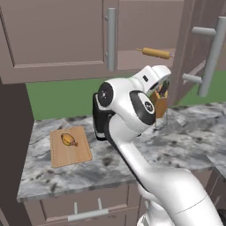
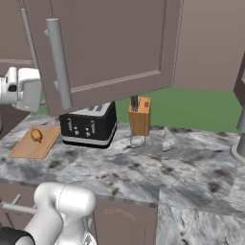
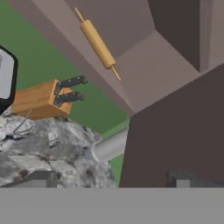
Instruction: Open the cabinet, retrieve the rolling pin, and place it next to the meat on the cutting board to prepare for tenderizing.
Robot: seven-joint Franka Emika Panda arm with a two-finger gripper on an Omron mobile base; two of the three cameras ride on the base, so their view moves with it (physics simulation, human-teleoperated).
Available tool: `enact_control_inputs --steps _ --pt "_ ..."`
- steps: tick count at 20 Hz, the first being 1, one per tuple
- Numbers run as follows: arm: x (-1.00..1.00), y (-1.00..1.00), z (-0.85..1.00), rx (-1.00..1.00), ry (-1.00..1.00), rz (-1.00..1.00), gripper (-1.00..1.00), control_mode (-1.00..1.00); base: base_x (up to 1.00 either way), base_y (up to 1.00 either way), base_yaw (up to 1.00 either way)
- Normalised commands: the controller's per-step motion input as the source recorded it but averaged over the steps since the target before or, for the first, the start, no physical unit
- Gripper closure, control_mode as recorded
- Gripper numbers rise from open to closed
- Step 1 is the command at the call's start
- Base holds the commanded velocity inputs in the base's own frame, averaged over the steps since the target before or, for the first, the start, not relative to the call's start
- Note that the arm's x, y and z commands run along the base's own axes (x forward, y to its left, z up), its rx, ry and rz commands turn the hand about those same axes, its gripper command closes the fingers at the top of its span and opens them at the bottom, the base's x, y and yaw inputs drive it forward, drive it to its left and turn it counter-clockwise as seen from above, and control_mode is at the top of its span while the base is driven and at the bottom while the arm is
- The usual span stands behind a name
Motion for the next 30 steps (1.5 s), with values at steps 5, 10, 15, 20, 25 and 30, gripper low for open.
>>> enact_control_inputs --steps 5,10,15,20,25,30 --pt "-0.69 -0.84 0.00 0.07 0.00 -0.07 -1.00 -1.00 0.00 0.00 0.00" --pt "-0.49 -1.00 0.00 0.15 0.00 0.00 -1.00 -1.00 0.00 0.00 0.00" --pt "-0.43 -1.00 -0.01 0.17 0.00 0.00 -1.00 -1.00 0.00 0.00 0.00" --pt "-0.32 -0.99 0.00 0.16 0.00 0.00 -1.00 -1.00 0.00 0.00 0.00" --pt "-0.31 -0.47 -0.01 0.07 0.00 0.00 -1.00 -1.00 0.00 0.00 0.00" --pt "-0.46 0.16 -0.01 0.00 0.00 0.06 -1.00 -1.00 0.00 0.00 0.00"
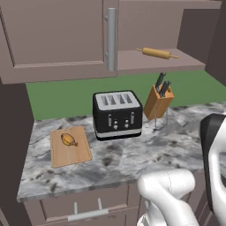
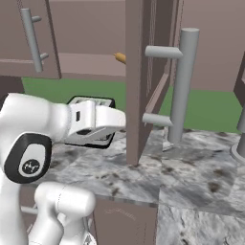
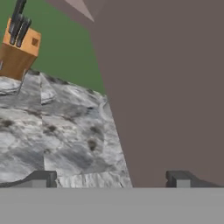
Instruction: Open the cabinet, retrieve the rolling pin, and place it next to the meat on the cutting board to prepare for tenderizing.
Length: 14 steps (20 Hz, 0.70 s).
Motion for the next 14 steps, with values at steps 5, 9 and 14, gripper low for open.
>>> enact_control_inputs --steps 5,9,14 --pt "-0.08 0.46 0.00 0.00 -0.01 0.09 -1.00 -1.00 0.00 0.00 0.00" --pt "0.04 0.50 0.06 0.00 0.00 0.10 -1.00 -1.00 0.00 0.00 0.00" --pt "0.16 0.48 0.24 0.00 0.00 0.11 -1.00 -1.00 0.00 0.00 0.00"
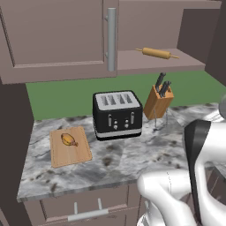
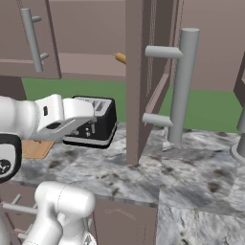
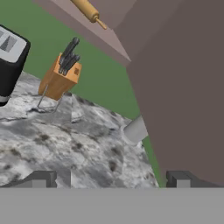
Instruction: Open the cabinet, retrieve the rolling pin, and place it next to the meat on the cutting board to prepare for tenderizing.
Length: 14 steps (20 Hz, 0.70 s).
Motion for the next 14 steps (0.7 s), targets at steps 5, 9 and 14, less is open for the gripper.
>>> enact_control_inputs --steps 5,9,14 --pt "0.28 0.21 0.41 0.02 0.04 0.14 -1.00 -1.00 0.00 0.00 0.00" --pt "0.42 0.02 0.48 0.06 0.03 0.14 -1.00 -1.00 0.00 0.00 0.00" --pt "0.56 0.01 0.44 0.07 0.02 0.13 -1.00 -1.00 0.00 0.00 0.00"
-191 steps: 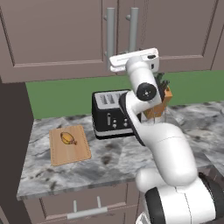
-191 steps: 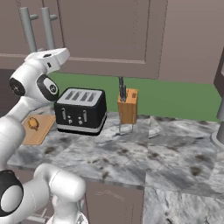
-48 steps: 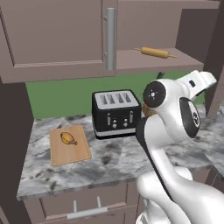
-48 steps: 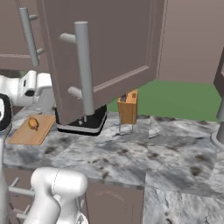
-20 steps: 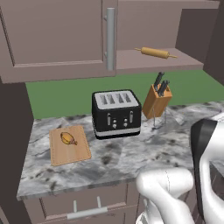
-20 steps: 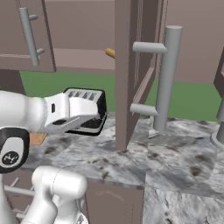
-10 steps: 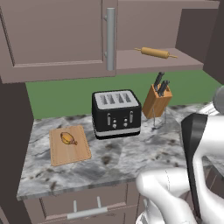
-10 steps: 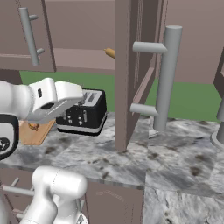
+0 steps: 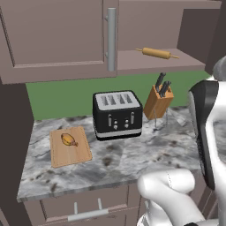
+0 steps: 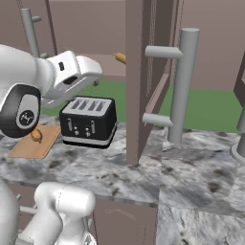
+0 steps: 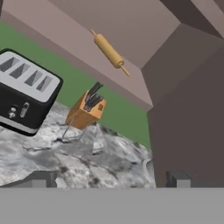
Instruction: Open the cabinet, retrieve the rolling pin, and place it next to the meat on the cutting board to prepare for tenderizing.
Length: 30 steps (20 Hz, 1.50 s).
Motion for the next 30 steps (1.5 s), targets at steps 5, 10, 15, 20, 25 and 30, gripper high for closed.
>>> enact_control_inputs --steps 5,10,15,20,25,30 --pt "0.50 0.16 0.21 0.08 0.00 0.06 -1.00 -1.00 0.00 0.00 0.00" --pt "0.54 0.18 0.11 0.10 0.03 0.03 -1.00 -1.00 0.00 0.00 0.00" --pt "0.58 0.04 0.00 0.09 0.03 0.02 -1.00 -1.00 0.00 0.00 0.00" --pt "0.54 0.00 0.00 0.04 0.01 0.01 -1.00 -1.00 0.00 0.00 0.00" --pt "0.26 0.00 -0.10 0.01 -0.03 0.04 -1.00 -1.00 0.00 0.00 0.00" --pt "0.03 0.00 -0.21 0.03 -0.09 0.06 -1.00 -1.00 0.00 0.00 0.00"
